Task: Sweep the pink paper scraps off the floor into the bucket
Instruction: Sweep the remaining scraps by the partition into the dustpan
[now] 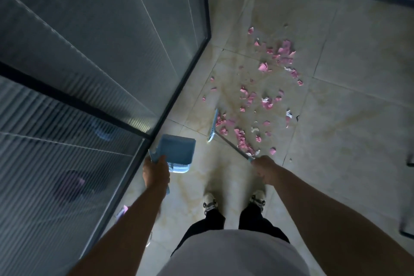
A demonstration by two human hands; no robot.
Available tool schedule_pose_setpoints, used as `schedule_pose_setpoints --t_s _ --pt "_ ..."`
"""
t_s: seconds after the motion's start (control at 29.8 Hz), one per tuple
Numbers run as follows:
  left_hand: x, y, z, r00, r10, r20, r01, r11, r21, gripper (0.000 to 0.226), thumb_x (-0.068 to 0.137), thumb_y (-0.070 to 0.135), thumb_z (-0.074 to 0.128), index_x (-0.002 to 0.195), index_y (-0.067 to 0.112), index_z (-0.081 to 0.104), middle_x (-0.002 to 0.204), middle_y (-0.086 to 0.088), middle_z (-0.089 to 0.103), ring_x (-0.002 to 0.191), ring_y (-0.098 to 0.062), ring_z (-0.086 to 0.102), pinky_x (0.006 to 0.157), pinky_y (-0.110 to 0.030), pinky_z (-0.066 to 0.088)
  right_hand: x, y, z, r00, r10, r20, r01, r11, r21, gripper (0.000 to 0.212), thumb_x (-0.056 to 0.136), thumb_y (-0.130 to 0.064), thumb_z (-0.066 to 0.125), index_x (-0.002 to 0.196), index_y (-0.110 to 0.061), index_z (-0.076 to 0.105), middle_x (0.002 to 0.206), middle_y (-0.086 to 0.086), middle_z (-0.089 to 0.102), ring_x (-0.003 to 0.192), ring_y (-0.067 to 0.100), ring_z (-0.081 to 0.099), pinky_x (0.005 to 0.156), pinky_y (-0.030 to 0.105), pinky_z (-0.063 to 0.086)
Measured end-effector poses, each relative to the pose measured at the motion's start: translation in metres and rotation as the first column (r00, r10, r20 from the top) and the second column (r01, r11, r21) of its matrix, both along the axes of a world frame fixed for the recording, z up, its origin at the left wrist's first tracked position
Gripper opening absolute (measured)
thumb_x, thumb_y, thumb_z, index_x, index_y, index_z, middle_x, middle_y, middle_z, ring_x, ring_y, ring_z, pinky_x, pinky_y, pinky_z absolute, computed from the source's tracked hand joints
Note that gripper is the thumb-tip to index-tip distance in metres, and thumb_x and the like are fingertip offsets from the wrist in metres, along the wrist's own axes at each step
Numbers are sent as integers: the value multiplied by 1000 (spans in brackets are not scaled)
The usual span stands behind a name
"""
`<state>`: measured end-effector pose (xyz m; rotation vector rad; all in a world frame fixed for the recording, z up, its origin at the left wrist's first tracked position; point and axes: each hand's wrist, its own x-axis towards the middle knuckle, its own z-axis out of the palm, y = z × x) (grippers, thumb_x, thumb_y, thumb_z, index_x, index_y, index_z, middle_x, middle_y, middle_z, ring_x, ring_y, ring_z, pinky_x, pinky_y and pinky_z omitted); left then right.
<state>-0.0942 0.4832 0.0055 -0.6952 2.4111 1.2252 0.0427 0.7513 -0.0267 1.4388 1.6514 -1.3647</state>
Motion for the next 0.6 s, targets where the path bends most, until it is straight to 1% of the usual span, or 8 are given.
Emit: schedule_pose_setpoints --t_s 0.07,0.13,0.2,0.27,0.37,0.5,0.54,0.6 --pt "1 13 2 1000 -16 -6 16 1000 -8 51 70 33 53 106 -3 58 87 -31 64 55 -35 57 45 -29 42 17 13 -2 998 -68 15 69 997 -33 31 96 -14 42 66 -20 38 69 0 40 57 12 38 54 24 36" --pt "2 27 -1 999 -48 3 48 999 -20 52 71 33 52 108 -3 57 77 -26 60 49 -30 53 42 -28 40 39 23 2 990 -124 65 126 992 -27 30 95 -17 46 65 -18 40 67 2 42 54 13 38 50 23 33" --pt "3 44 -6 996 -85 30 86 996 -37 46 76 29 53 111 -1 57 77 -18 59 49 -26 53 39 -27 38 67 34 6 973 -200 113 204 979 -21 31 93 -24 51 66 -12 44 62 7 44 48 16 37 45 20 27" --pt "2 54 -9 994 -100 40 102 994 -49 47 75 29 53 113 0 57 83 -20 61 58 -28 55 40 -27 38 88 36 12 959 -247 139 255 966 -38 32 93 -22 51 65 -6 46 58 11 44 45 17 36 46 21 24" --pt "7 82 -16 992 -120 41 123 990 -67 49 72 33 52 110 3 57 89 -25 66 59 -30 57 44 -29 42 122 42 24 905 -398 152 409 912 -43 26 93 -11 44 69 -3 47 59 12 43 46 16 33 49 23 21" --pt "12 113 -27 988 -143 55 147 987 -61 50 63 42 48 100 11 59 81 -19 68 64 -37 65 53 -36 47 142 55 43 845 -513 151 524 851 -39 20 91 -8 42 74 -3 50 54 9 42 40 13 29 43 17 19" --pt "11 117 -31 988 -141 65 145 988 -59 49 61 42 49 98 12 58 76 -17 66 60 -36 64 53 -36 46 144 59 48 836 -531 138 540 841 -40 18 90 -8 44 74 -3 51 54 8 42 39 13 28 43 17 19" --pt "12 129 -33 986 -148 75 151 988 -36 44 61 36 50 95 9 56 67 -13 59 48 -27 54 50 -31 43 151 73 59 816 -566 115 574 818 -46 16 91 -10 45 78 -3 52 54 6 40 40 12 26 43 17 18"
